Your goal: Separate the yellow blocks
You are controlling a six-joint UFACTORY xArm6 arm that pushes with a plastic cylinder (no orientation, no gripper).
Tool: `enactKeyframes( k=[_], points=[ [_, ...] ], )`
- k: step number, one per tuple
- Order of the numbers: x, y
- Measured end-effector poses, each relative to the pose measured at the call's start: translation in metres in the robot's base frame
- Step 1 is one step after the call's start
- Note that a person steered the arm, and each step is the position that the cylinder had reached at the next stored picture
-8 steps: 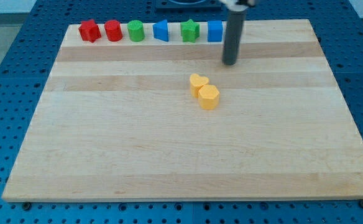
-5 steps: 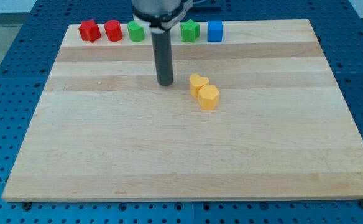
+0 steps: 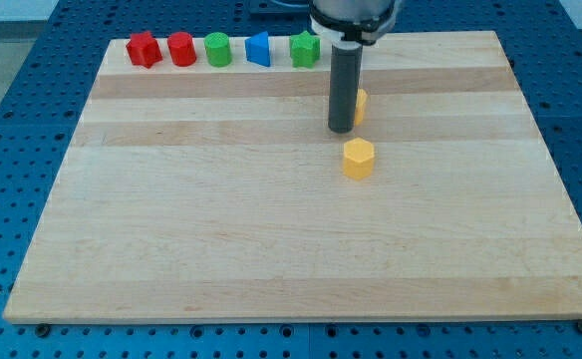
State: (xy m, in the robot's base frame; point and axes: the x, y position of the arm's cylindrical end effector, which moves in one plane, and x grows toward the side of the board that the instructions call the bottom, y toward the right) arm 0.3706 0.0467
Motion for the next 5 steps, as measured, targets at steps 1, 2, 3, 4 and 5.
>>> enactKeyframes(
  k=[1, 2, 3, 4, 5],
  points=[
    [-0.017, 0.002],
    [-0.036, 0.002],
    [-0.052, 0.012],
    [-0.06, 0.038],
    [-0.06, 0.059]
  ],
)
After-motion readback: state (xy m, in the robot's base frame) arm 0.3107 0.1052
